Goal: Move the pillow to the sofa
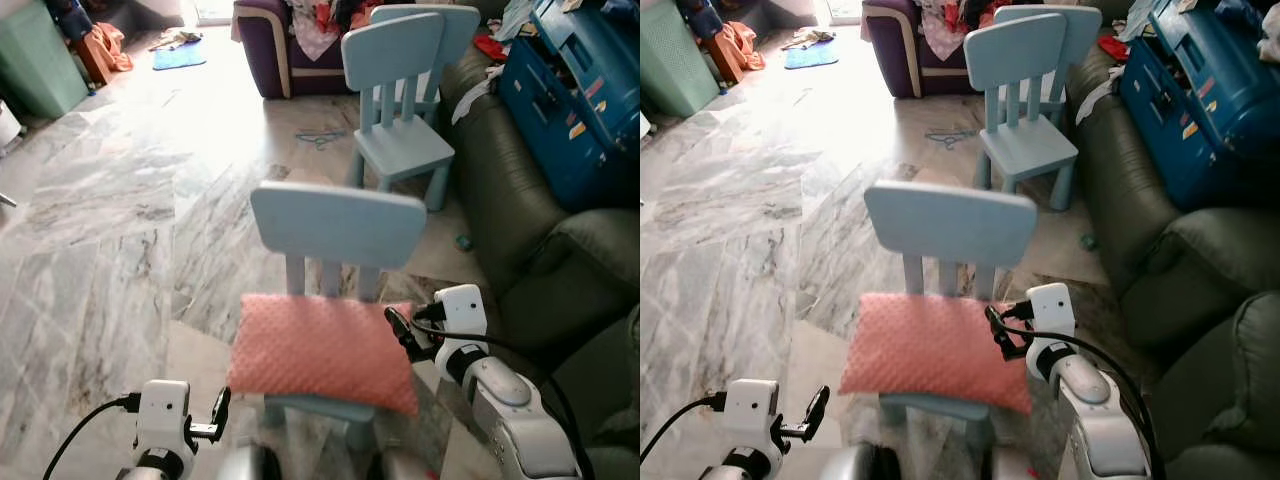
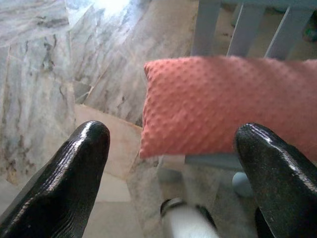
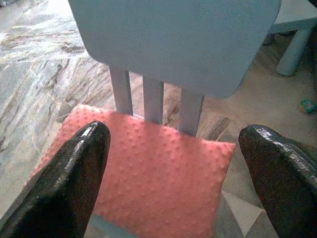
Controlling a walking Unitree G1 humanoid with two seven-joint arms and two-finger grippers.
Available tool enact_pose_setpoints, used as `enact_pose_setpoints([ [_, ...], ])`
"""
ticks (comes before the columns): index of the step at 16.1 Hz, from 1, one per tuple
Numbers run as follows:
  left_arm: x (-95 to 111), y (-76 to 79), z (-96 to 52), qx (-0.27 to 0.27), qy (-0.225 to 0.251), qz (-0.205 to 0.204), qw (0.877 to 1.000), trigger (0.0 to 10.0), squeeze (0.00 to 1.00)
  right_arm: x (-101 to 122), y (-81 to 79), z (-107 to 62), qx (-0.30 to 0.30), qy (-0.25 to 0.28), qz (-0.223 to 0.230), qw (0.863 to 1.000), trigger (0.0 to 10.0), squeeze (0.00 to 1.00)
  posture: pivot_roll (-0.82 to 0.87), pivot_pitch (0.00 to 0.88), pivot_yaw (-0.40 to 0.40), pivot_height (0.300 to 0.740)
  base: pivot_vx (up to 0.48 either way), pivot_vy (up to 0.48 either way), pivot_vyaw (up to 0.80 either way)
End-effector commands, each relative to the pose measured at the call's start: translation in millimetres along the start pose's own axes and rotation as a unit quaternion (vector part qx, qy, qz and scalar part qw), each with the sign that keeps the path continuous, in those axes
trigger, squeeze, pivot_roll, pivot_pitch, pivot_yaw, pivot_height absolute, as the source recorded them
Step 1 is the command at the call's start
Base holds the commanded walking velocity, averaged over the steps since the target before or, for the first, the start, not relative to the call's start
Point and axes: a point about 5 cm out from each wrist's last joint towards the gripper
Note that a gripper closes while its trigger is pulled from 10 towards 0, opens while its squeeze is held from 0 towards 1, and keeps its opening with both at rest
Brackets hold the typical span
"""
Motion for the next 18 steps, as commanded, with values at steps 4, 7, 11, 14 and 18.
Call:
enact_pose_setpoints([
  [4, -6.4, -4.0, -3.1, 0.010, -0.015, 0.007, 1.000, 10.0, 0.00, -0.6, -4.7, -0.4, 0.010, -0.003, 0.002, 1.000, 10.0, 0.00, -0.16, 0.187, 0.062, 0.573, 0.000, 0.000, 0.00],
  [7, -6.7, -3.3, -3.1, 0.010, -0.016, 0.007, 1.000, 10.0, 0.00, -0.2, -5.0, -0.3, 0.011, -0.003, 0.001, 1.000, 10.0, 0.00, -0.16, 0.189, 0.061, 0.543, 0.000, 0.000, 0.00],
  [11, -7.3, -3.1, -3.3, 0.014, -0.017, 0.007, 1.000, 10.0, 0.00, 2.0, -4.9, 1.5, 0.013, 0.001, 0.004, 1.000, 10.0, 0.00, -0.16, 0.191, 0.057, 0.533, 0.000, 0.000, 0.00],
  [14, -7.8, -5.8, -3.6, 0.024, -0.018, 0.007, 1.000, 10.0, 0.00, 3.3, -4.0, 2.6, 0.014, 0.001, 0.000, 1.000, 10.0, 0.00, -0.16, 0.193, 0.055, 0.533, 0.000, 0.000, 0.00],
  [18, -4.4, -10.1, -2.2, 0.042, -0.011, 0.002, 0.999, 10.0, 0.00, 5.2, -3.6, 4.1, 0.014, 0.004, 0.000, 1.000, 10.0, 0.00, -0.16, 0.193, 0.055, 0.533, 0.000, 0.000, 0.00],
])
Point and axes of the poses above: a point about 5 cm out from each wrist's last joint towards the gripper, its own z axis pointing out of the wrist towards the gripper, its own x axis along the axis of the wrist's last joint, y = z × x, and after that the axes turned 2 degrees about z, right-handed
